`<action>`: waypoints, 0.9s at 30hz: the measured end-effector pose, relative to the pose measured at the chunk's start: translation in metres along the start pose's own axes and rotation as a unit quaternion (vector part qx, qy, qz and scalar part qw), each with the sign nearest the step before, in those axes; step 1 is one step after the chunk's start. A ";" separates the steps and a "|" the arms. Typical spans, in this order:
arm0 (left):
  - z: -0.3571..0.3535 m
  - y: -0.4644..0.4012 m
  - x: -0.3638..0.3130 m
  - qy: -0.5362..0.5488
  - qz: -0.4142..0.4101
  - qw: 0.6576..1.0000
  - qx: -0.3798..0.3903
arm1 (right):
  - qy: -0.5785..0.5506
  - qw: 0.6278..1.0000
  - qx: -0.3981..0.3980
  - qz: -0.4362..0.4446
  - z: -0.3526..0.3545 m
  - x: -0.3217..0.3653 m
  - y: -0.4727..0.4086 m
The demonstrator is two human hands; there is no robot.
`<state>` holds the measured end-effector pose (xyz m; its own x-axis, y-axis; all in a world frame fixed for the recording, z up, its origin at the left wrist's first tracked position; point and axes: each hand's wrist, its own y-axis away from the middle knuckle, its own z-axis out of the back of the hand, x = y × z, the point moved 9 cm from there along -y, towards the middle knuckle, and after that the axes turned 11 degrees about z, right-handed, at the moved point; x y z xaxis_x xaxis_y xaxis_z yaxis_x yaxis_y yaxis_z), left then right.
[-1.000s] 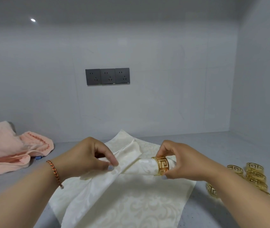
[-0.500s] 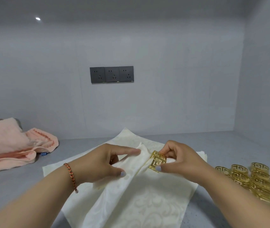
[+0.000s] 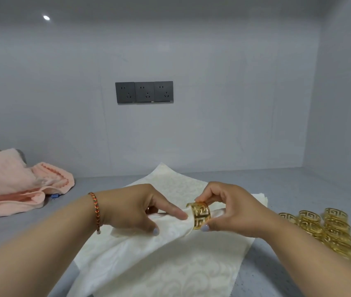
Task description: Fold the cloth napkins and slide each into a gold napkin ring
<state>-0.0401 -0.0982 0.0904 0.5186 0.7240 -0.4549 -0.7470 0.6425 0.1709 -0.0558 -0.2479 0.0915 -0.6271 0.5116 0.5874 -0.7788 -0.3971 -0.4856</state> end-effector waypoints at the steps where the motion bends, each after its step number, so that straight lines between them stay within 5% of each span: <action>1: -0.001 -0.001 -0.001 -0.011 0.002 1.000 0.008 | 0.008 1.000 0.011 0.003 -0.002 0.002 0.000; 22: 0.008 -0.012 0.009 0.138 0.043 0.985 -0.097 | -0.017 1.000 0.021 0.014 -0.013 -0.012 -0.009; 27: 0.015 -0.014 0.014 0.161 0.034 0.979 -0.124 | -0.124 0.991 -0.027 -0.038 -0.012 -0.033 -0.003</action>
<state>-0.0164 -0.0931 0.0954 0.3356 0.6207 -0.7086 -0.8738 0.4861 0.0119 -0.0325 -0.2544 0.0665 -0.5568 0.3329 0.7610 -0.8260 -0.3193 -0.4646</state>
